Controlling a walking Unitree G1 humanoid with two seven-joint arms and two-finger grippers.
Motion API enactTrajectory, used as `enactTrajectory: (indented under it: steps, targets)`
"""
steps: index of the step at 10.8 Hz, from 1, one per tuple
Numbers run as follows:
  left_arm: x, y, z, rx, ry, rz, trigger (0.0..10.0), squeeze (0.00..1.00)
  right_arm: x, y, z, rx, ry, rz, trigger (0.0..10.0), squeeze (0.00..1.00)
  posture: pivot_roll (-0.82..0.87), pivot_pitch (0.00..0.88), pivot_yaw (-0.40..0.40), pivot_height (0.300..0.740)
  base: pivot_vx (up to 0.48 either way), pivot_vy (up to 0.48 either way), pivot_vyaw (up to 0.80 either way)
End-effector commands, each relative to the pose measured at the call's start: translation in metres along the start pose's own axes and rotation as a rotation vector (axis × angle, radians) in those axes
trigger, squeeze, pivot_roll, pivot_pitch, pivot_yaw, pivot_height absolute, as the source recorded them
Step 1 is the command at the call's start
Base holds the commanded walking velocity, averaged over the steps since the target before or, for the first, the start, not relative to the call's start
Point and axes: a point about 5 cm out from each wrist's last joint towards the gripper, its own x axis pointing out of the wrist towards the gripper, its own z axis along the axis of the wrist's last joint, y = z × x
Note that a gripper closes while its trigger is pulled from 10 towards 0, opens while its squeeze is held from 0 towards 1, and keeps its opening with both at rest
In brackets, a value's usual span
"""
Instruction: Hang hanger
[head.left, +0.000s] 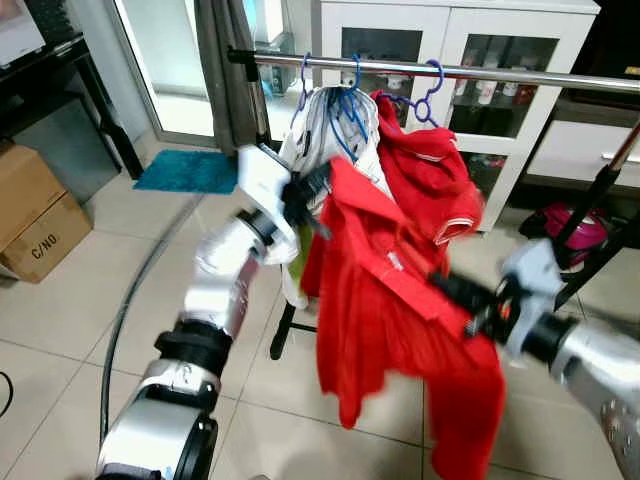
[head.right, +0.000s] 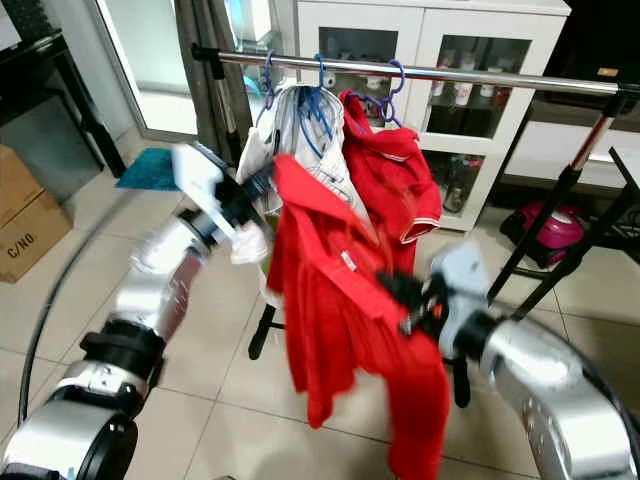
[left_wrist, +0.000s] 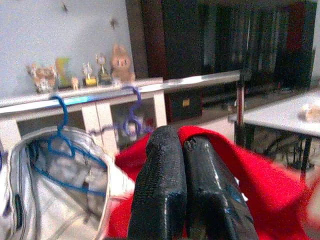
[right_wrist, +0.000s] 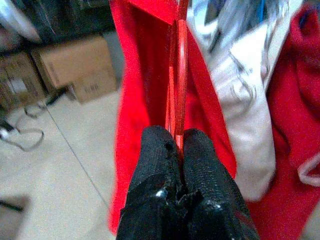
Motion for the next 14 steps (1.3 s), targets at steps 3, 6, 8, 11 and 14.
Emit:
enactTrajectory:
  steps: [3,6,8,11,14]
  targets:
    - [0.005,-0.008,-0.003,-0.062,0.027,-0.005,0.0,0.0,0.006,0.01,0.014,-0.026,-0.045,0.027,10.0,0.0,-0.27,0.02,0.061,0.74,0.0,0.0,0.0]
    - [0.009,-0.009,0.016,-0.107,-0.05,-0.026,0.0,0.0,0.006,0.0,-0.008,-0.026,0.105,-0.085,10.0,0.0,-0.26,0.019,0.061,0.74,0.0,0.0,0.0]
    - [0.008,-0.011,0.025,-0.089,-0.048,-0.061,0.0,0.0,0.003,-0.007,-0.011,-0.019,0.124,-0.145,10.0,0.0,-0.26,0.019,0.063,0.74,0.0,0.0,0.0]
    - [-0.005,-0.009,0.002,0.036,0.197,-0.066,0.0,0.0,0.005,-0.013,0.004,0.0,0.014,-0.195,10.0,0.0,-0.26,0.022,0.063,0.74,0.0,0.0,0.0]
    - [-0.01,-0.026,-0.018,-0.022,0.298,-0.091,0.0,0.0,0.006,-0.018,0.027,0.022,-0.154,-0.267,10.0,0.0,-0.27,0.032,0.061,0.74,0.0,0.0,0.0]
